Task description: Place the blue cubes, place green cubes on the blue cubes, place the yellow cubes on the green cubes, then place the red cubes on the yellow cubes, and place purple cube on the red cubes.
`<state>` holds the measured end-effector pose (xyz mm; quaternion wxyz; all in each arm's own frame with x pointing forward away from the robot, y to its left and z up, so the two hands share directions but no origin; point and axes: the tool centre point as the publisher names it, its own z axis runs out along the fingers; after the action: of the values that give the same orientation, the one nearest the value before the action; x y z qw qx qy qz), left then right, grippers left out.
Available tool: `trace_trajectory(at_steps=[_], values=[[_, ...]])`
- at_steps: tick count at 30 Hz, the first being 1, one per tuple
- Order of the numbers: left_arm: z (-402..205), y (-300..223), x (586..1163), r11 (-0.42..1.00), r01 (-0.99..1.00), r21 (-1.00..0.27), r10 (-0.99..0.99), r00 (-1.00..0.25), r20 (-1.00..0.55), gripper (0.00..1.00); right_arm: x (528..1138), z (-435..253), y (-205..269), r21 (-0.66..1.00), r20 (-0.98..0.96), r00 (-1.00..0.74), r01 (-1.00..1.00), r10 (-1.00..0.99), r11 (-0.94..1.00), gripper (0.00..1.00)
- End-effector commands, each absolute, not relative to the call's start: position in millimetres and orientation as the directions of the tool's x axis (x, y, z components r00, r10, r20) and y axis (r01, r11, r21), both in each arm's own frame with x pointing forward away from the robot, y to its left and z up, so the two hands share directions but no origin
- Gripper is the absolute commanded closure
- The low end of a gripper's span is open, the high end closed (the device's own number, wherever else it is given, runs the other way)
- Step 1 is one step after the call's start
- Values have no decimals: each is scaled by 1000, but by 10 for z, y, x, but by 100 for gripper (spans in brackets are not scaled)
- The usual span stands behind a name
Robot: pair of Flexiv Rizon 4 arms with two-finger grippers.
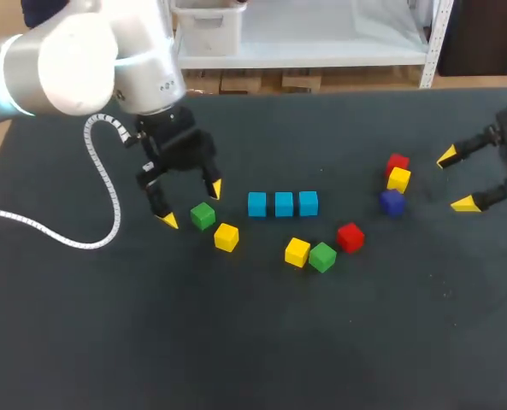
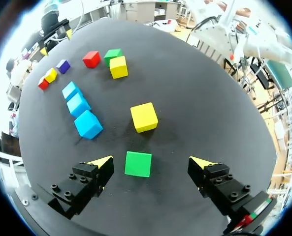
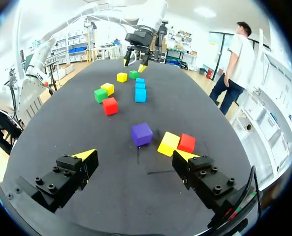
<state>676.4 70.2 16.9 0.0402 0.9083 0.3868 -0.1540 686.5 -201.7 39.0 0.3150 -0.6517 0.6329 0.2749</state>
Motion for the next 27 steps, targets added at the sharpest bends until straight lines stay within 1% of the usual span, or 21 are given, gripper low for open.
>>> trace_trajectory(at_steps=[1, 10, 21, 22, 23, 24, 25, 26, 27], values=[[155, 681, 6817, -711, 702, -48, 679, 667, -305, 0, 6872, 386, -2018, -63, -758, 49, -998, -650, -2, 0], [103, 680, 6924, -731, 682, -15, 654, 694, -301, 0, 6872, 386, -2018, -63, -758, 49, -998, -650, -2, 0], [-12, 636, 6887, -736, 677, -14, 647, 696, -312, 0, 6872, 386, -2018, -63, -758, 49, -998, -650, -2, 0], [-20, 637, 6888, -735, 678, -14, 648, 695, -313, 6, 6872, 386, -2018, -63, -758, 49, -998, -650, -2, 0], [-31, 639, 6888, -732, 681, -15, 651, 692, -312, 22, 6872, 386, -2018, -63, -758, 49, -998, -650, -2, 0], [-40, 640, 6887, -730, 683, -15, 653, 691, -311, 33, 6872, 386, -2018, -63, -758, 49, -998, -650, -2, 0], [-49, 641, 6884, -730, 684, -16, 654, 691, -308, 42, 6872, 386, -2018, -63, -758, 49, -998, -650, -2, 0], [-57, 642, 6882, -729, 684, -15, 655, 691, -305, 55, 6872, 386, -2018, -63, -758, 49, -998, -650, -2, 0], [-63, 644, 6883, -728, 685, -14, 656, 691, -304, 63, 6872, 386, -2018, -63, -758, 49, -998, -650, -2, 0]])
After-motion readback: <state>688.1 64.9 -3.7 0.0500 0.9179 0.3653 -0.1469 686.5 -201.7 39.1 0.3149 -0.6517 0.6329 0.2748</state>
